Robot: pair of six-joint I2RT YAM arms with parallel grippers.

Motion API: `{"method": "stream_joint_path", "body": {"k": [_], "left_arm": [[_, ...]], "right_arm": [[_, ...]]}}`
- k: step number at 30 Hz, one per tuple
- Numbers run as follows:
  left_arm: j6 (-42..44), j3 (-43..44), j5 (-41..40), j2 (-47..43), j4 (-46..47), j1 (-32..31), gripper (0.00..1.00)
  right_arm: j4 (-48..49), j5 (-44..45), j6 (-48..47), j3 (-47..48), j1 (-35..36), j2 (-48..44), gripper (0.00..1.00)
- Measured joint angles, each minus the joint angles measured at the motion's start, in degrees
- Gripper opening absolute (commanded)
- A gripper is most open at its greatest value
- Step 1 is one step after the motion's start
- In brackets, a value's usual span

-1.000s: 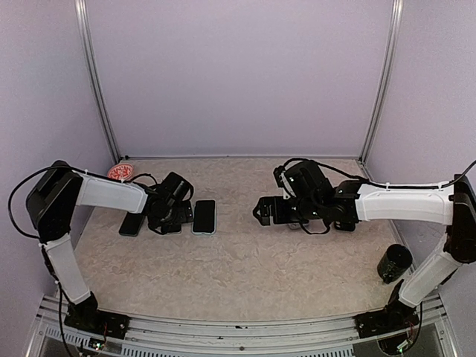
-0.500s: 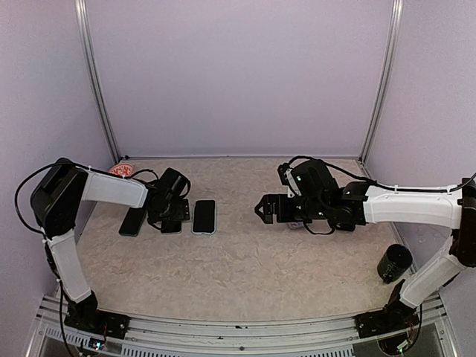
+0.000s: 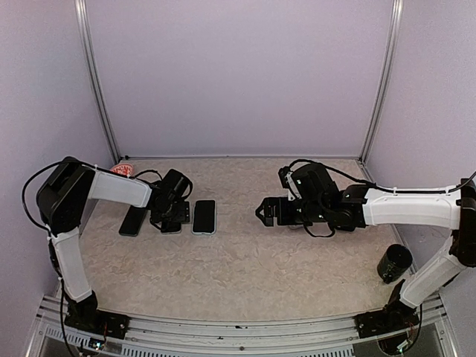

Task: Put the phone into the phone case
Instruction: Pick up the phone from the center of the board.

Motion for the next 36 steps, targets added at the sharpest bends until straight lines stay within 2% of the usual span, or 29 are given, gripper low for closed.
{"method": "stream_joint_path", "body": {"k": [4, 9, 15, 28, 36], "left_arm": [[0.2, 0.5, 0.0, 0.4, -0.2, 0.1, 0.77], [0.0, 0.5, -0.1, 0.4, -0.2, 0.2, 0.88], [-0.9, -0.5, 0.0, -0.4, 0.2, 0.1, 0.90], [-1.2, -0.1, 2.0, -0.7, -0.1, 1.6, 0.89], [-1.0, 1.4, 3.0, 0.9, -0.3, 1.9, 0.81]], "right_arm": [[0.3, -0.1, 0.0, -0.2, 0.0, 0.0, 0.99], [0.7, -0.3, 0.1, -0.2, 0.0, 0.0, 0.99], [0.9, -0.9, 0.1, -0.2, 0.0, 0.0, 0.99], [0.9, -1.5, 0.0, 0.2, 0.0, 0.0, 0.99], [0.9, -1.6, 0.0, 0.5, 0.0, 0.0, 0.99]]}}
